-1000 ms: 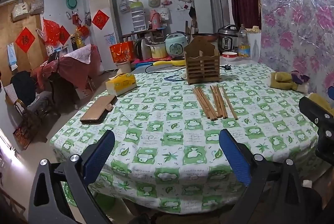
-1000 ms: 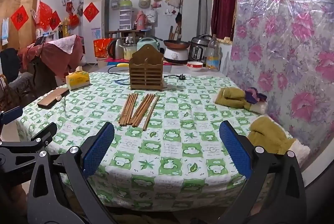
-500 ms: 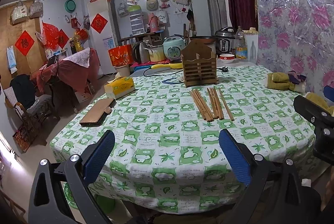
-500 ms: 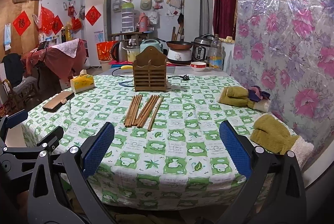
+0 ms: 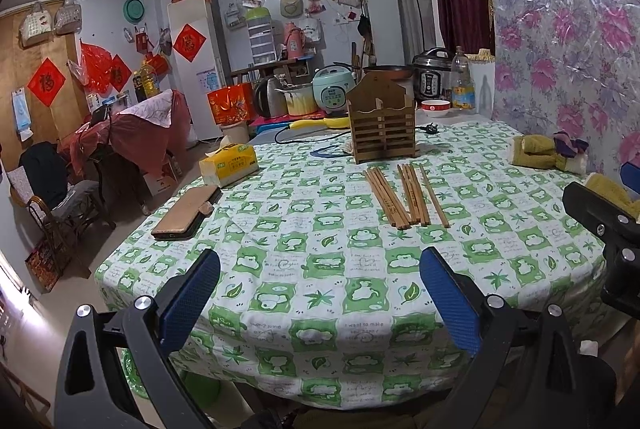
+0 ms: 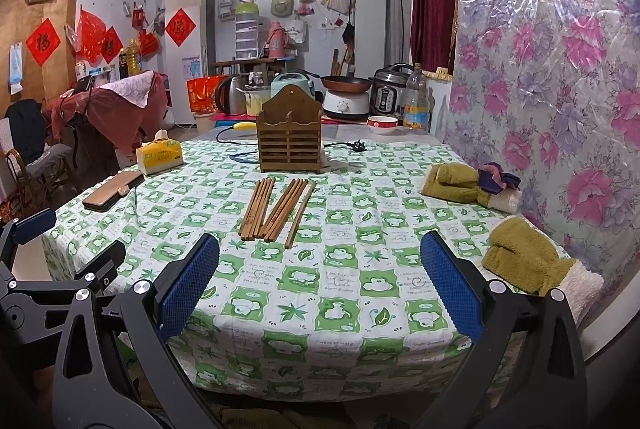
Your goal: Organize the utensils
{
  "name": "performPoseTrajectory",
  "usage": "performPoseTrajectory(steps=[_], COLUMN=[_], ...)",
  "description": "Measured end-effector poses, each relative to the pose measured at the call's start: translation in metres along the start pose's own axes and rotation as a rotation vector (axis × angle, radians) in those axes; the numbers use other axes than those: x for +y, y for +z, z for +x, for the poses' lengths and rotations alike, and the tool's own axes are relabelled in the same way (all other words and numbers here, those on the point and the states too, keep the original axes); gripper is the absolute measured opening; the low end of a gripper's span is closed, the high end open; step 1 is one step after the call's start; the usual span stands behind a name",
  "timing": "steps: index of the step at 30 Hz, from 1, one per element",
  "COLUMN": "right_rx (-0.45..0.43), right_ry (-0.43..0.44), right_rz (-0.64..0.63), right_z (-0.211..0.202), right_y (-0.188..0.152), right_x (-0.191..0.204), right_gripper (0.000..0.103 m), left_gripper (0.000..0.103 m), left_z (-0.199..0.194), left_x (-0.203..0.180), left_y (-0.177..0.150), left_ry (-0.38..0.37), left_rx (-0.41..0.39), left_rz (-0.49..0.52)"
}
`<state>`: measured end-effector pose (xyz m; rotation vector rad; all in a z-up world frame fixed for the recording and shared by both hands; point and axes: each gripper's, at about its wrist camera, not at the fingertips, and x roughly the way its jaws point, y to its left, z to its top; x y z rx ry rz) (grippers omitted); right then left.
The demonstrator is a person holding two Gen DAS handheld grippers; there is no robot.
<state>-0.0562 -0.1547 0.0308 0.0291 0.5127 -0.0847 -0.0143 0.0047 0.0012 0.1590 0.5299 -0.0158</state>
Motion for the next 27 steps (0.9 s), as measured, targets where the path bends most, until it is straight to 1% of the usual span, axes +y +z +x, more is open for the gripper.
performPoseTrajectory(steps=[27], right_rx=[-0.003], right_ry=[0.0], right_rz=[-0.002], right_z=[-0.0001], right_y=[0.0], right_x=[0.0014], right_gripper=[0.097], left_gripper=[0.098], left_z=[0.0014], left_x=[0.0008], left_y=[0.0006], left_ry=[0.0], left_rx=[0.001], left_rz=[-0.002])
